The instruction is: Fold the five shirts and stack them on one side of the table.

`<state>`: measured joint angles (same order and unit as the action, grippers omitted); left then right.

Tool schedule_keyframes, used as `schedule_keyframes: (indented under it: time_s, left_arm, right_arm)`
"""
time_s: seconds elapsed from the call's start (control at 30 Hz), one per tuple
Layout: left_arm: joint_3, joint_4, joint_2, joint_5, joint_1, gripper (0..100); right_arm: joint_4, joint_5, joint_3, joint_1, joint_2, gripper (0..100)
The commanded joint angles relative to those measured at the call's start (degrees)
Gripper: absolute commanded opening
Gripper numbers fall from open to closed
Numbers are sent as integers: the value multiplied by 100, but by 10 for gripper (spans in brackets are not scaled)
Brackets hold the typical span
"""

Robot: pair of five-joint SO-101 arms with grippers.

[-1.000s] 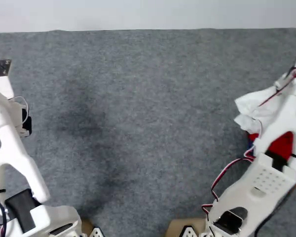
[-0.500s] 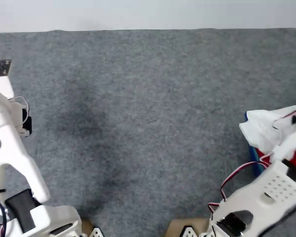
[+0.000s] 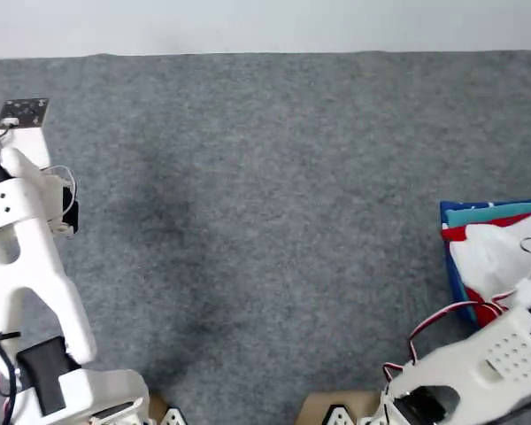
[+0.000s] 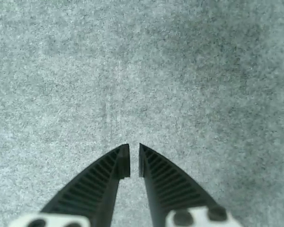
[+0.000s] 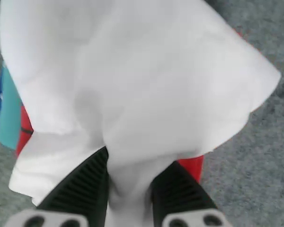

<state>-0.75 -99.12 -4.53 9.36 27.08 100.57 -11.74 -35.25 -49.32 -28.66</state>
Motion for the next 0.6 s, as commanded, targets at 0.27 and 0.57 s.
schedule_keyframes:
  time_s: [0.27,0.57]
  left_arm:
    - [-31,-141,-281,-44,-9,43]
    - [-31,-141,-281,-44,-9,43]
  right_arm:
    - [207,-70,290,-400,743,302]
    - [207,-53,334,-57,2299,320]
